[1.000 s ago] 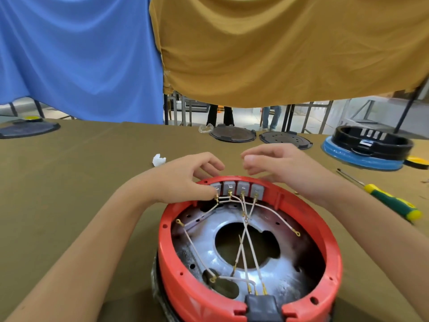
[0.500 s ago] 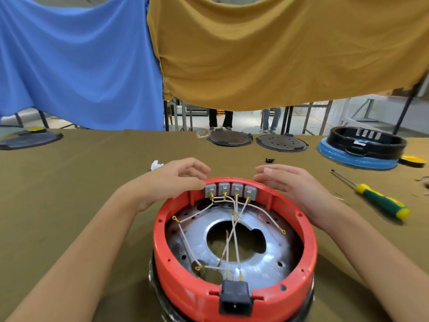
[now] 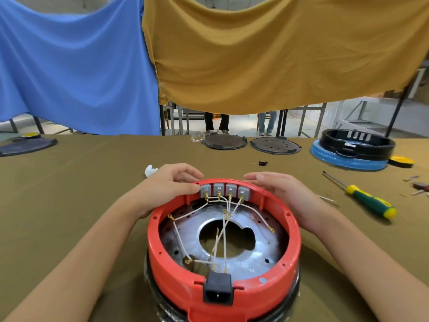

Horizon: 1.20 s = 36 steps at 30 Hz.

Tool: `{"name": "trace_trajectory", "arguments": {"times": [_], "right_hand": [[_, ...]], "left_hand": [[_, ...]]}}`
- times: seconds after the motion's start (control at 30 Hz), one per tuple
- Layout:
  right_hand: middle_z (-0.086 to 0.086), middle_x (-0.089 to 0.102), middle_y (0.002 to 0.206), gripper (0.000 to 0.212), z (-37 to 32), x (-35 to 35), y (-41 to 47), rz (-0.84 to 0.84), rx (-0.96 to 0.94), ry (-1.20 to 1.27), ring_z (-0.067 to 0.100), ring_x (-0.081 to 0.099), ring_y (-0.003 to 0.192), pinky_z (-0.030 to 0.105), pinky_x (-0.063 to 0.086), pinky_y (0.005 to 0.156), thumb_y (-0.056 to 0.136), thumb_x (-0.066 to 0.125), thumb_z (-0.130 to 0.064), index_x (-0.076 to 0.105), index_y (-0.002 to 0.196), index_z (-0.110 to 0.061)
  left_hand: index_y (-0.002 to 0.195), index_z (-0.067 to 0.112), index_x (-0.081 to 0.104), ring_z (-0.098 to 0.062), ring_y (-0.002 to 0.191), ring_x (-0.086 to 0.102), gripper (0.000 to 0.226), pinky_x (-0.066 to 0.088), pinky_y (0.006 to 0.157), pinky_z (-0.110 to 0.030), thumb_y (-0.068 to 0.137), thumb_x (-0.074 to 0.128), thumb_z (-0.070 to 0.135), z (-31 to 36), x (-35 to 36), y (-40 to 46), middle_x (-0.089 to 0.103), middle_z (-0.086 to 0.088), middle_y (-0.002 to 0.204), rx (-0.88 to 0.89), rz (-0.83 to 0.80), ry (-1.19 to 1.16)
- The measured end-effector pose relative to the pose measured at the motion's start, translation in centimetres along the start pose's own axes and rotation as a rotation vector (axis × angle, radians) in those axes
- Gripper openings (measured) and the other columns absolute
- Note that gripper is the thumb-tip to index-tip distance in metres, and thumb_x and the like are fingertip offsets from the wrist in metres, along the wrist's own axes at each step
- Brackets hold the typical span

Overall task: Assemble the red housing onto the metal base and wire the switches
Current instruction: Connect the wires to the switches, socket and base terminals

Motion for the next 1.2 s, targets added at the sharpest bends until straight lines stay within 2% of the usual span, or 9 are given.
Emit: {"name": "trace_trajectory", "arguments": {"times": [0.2,0.33,0.5,0.57,0.67,0.77,0.83,1.07,1.2], "right_hand": [[0.008,0.074,0.109,0.026,-1.0,-4.2,0.2,0.358,-0.164,0.265,0.022,0.071,0.103,0.037,0.055,0.086,0.098,0.054,-0.024,0.068,0.115,-0.010],[0.008,0.074,0.105,0.029,-0.6,-7.3,-0.6,0.605,-0.171,0.556,0.020,0.072,0.096,0.033,0.054,0.078,0.100,0.050,-0.029,0.068,0.111,-0.010],[0.005,0.070,0.096,0.026,0.3,-9.1,-1.0,0.761,-0.122,0.721,0.016,0.065,0.084,0.028,0.051,0.070,0.098,0.049,-0.024,0.068,0.107,-0.009],[0.004,0.068,0.090,0.019,0.4,-9.2,-0.8,0.806,-0.111,0.525,0.015,0.061,0.076,0.026,0.049,0.066,0.095,0.052,-0.017,0.068,0.103,-0.009],[0.002,0.065,0.094,0.021,-0.4,-9.1,-0.6,0.880,-0.139,-0.194,0.014,0.059,0.084,0.025,0.046,0.068,0.091,0.054,-0.006,0.067,0.106,-0.012],[0.006,0.056,0.125,0.045,-0.2,-8.5,0.4,0.799,-0.051,-0.962,0.025,0.046,0.121,0.038,0.042,0.096,0.087,0.058,-0.008,0.056,0.131,-0.017],[0.012,0.051,0.136,0.049,1.2,-8.3,1.2,0.653,0.143,-1.216,0.032,0.040,0.129,0.041,0.038,0.104,0.092,0.060,-0.017,0.048,0.139,-0.012],[0.010,0.068,0.113,0.021,2.3,-8.3,2.3,0.622,0.141,-1.198,0.028,0.058,0.109,0.037,0.050,0.092,0.096,0.059,-0.014,0.067,0.116,-0.012],[0.005,0.066,0.105,0.015,1.5,-8.1,2.4,0.702,-0.092,-1.030,0.021,0.057,0.100,0.033,0.047,0.084,0.097,0.057,-0.011,0.068,0.107,-0.012]], "left_hand": [[0.100,0.024,0.073,-0.013,0.089,0.074,0.015,0.054,0.071,-0.020,0.088,0.076,0.016,-0.6,-0.5,0.5,0.077,0.005,0.100,0.021,0.180,-0.050],[0.102,0.029,0.073,-0.019,0.092,0.074,0.023,0.057,0.081,-0.033,0.082,0.071,0.018,-1.0,0.1,0.6,0.076,0.005,0.104,-0.054,0.037,-0.137],[0.099,0.026,0.075,-0.020,0.087,0.074,0.033,0.057,0.077,-0.032,0.089,0.060,-0.002,-0.7,0.4,0.5,0.077,0.002,0.099,-0.039,0.100,-0.078],[0.099,0.024,0.075,-0.019,0.088,0.074,0.032,0.056,0.075,-0.028,0.089,0.061,-0.004,-0.6,0.3,0.5,0.077,0.001,0.098,-0.027,0.129,-0.084],[0.099,0.023,0.075,-0.015,0.084,0.074,0.031,0.055,0.070,-0.022,0.088,0.062,-0.004,-0.6,0.4,0.5,0.077,0.000,0.097,-0.020,0.159,-0.096],[0.100,0.022,0.075,-0.012,0.082,0.073,0.030,0.053,0.065,-0.017,0.089,0.063,-0.003,-0.6,0.5,0.5,0.076,0.002,0.097,-0.015,0.171,-0.088],[0.099,0.022,0.075,-0.010,0.078,0.073,0.030,0.053,0.060,-0.014,0.089,0.062,-0.003,-0.6,0.5,0.5,0.076,0.002,0.095,-0.019,0.170,-0.097],[0.098,0.024,0.075,-0.009,0.076,0.073,0.029,0.052,0.057,-0.013,0.089,0.061,-0.001,-0.5,0.6,0.4,0.076,0.006,0.092,-0.028,0.160,-0.091],[0.098,0.024,0.075,-0.007,0.074,0.072,0.029,0.051,0.056,-0.012,0.089,0.061,-0.001,-0.2,0.7,0.3,0.075,0.007,0.091,-0.020,0.164,-0.073]]}}
Point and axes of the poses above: each hand's wrist, its own y-axis towards the middle knuckle, its own x-axis out of the palm, z = x × y, the point moved 5 cm from there along y, towards the middle knuckle
